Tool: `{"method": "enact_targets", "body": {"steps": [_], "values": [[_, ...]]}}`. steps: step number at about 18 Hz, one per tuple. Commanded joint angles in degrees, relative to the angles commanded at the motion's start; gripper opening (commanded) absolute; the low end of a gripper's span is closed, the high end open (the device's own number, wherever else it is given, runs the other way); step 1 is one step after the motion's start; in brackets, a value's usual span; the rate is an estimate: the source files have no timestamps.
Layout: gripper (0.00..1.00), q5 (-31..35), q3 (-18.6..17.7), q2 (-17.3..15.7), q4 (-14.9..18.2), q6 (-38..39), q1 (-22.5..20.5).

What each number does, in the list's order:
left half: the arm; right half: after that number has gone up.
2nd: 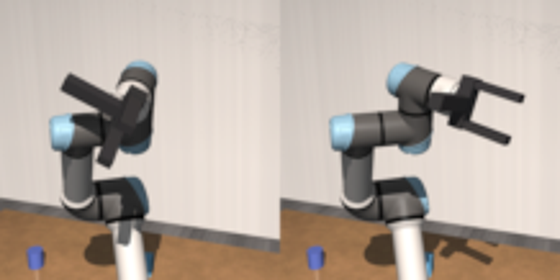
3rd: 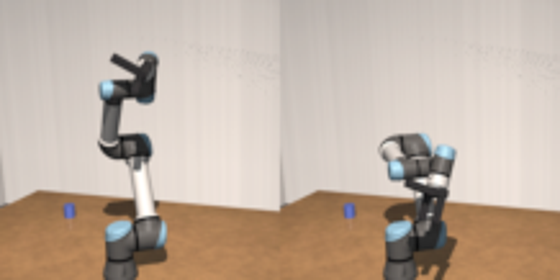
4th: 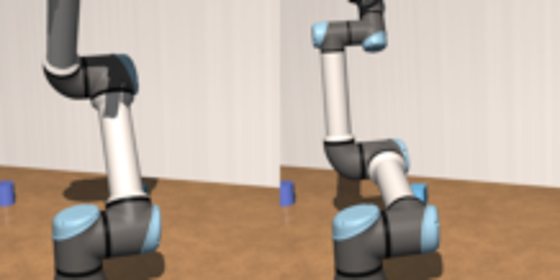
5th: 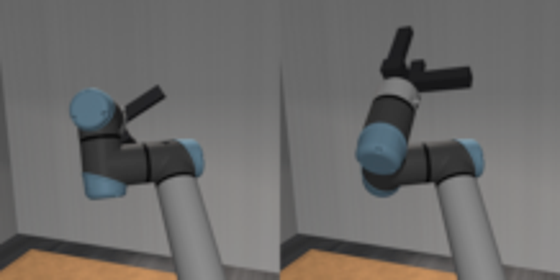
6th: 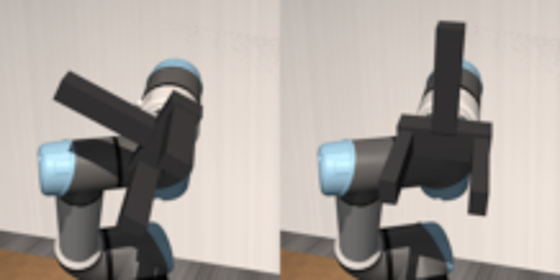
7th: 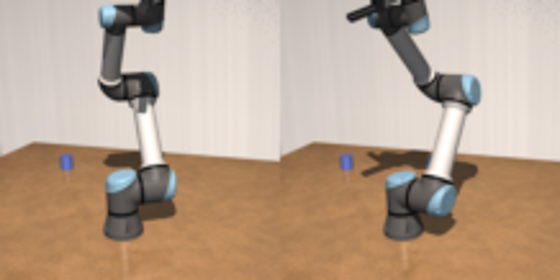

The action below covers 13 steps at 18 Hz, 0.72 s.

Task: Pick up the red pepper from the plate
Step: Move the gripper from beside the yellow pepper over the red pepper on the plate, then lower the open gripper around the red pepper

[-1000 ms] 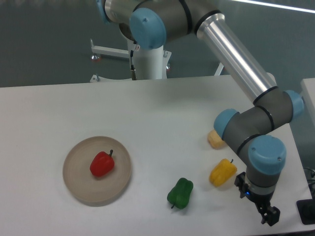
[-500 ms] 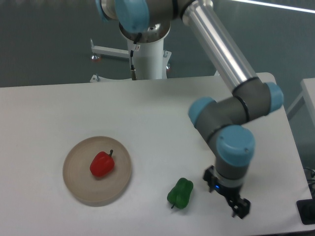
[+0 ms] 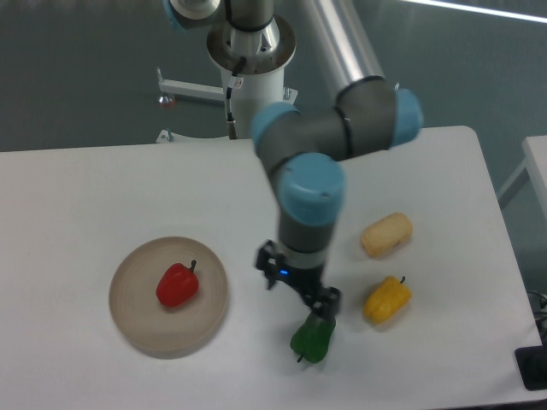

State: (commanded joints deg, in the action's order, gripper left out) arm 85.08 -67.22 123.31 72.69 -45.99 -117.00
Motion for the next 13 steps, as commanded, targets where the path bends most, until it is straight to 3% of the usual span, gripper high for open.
{"method": "enact_targets", "body": {"steps": [2, 4, 6, 13], "values": [[1.0, -0.09, -1.5, -0.27, 0.0, 4.22, 2.55], [1.0, 0.09, -5.36, -2.8, -0.88, 10.03, 3.52], [1.0, 0.52, -9.58, -4.3, -4.82, 10.75, 5.1], [1.0, 5.79, -11.18, -3.78, -7.3, 8.56, 8.62]]}}
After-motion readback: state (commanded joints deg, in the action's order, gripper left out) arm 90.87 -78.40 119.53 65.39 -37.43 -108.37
